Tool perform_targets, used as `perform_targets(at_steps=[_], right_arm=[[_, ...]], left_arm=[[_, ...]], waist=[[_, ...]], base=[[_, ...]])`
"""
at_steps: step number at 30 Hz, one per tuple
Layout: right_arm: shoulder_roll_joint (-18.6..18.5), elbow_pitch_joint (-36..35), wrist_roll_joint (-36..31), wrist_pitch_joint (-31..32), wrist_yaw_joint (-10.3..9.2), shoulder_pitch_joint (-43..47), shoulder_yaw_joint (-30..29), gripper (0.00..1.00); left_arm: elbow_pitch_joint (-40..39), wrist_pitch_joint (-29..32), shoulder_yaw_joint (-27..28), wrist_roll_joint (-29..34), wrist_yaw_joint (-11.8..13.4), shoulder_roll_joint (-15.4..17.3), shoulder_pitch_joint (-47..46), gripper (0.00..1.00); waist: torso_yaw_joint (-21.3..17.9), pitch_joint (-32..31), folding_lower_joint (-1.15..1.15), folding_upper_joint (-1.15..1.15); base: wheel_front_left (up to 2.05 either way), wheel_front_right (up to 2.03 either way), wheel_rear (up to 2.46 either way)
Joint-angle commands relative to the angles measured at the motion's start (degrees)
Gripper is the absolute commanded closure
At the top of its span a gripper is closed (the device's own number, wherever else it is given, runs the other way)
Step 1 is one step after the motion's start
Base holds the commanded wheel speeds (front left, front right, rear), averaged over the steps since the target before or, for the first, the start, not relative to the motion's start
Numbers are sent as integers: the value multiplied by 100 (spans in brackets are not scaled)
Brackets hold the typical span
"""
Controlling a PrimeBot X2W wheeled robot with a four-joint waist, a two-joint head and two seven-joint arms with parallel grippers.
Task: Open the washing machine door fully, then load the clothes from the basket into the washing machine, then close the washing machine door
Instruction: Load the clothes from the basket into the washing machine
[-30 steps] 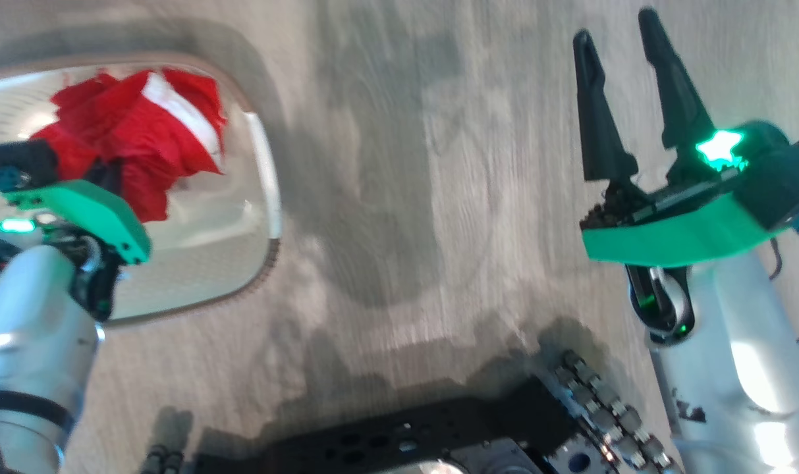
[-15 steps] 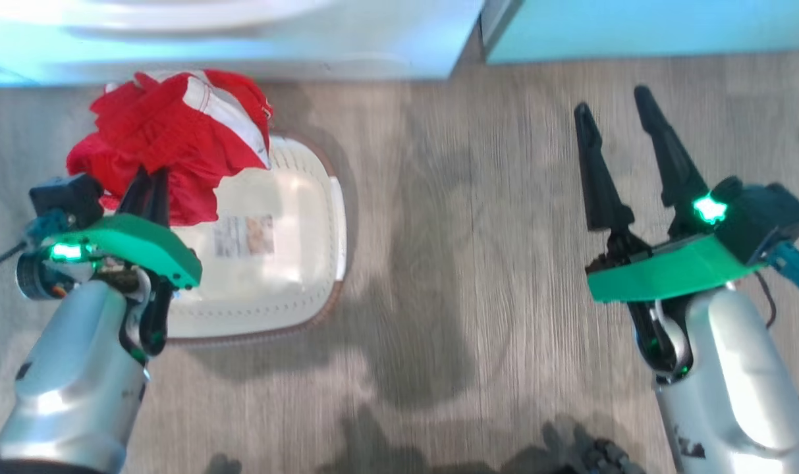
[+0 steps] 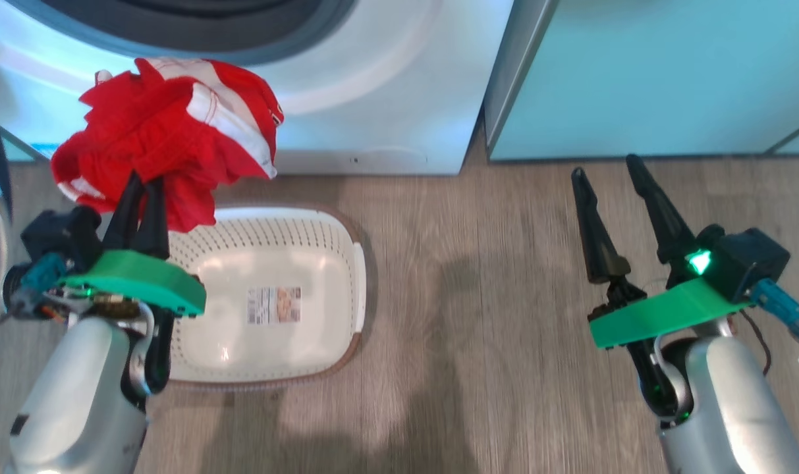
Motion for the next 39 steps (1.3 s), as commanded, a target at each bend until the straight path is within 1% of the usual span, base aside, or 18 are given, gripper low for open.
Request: perform_targets(at_steps=[1, 6, 10, 20, 32, 39], right_arm=[[26, -181, 9, 35, 0, 33, 108, 0], [26, -160, 28, 68, 0, 187, 124, 0], [26, -155, 33, 86, 0, 335, 23, 0], [26, -206, 46, 172, 0, 696, -153, 0], [26, -301, 78, 268, 0, 939, -206, 0], [26, -299, 137, 257, 0, 951, -208, 0]], left_arm=[[-262, -72, 278, 75, 59, 234, 26, 100], [-709, -72, 320, 238, 169, 306, 437, 100], [-1034, -62, 312, 339, 331, 359, 802, 100], [-1704, 118, 224, 428, 626, 443, 1562, 100], [-2071, 351, 161, 491, 825, 548, 1911, 100], [-2044, 374, 158, 429, 822, 549, 1899, 100]], waist=[[16, -225, 1, 0], [-7, -564, 1, 0], [2, -797, 1, 0], [23, -1198, 1, 0], [10, -1401, 1, 0], [7, -1430, 1, 0]], base=[[0, 0, 0], [0, 0, 0], [0, 0, 0], [0, 0, 0], [0, 0, 0], [0, 0, 0]])
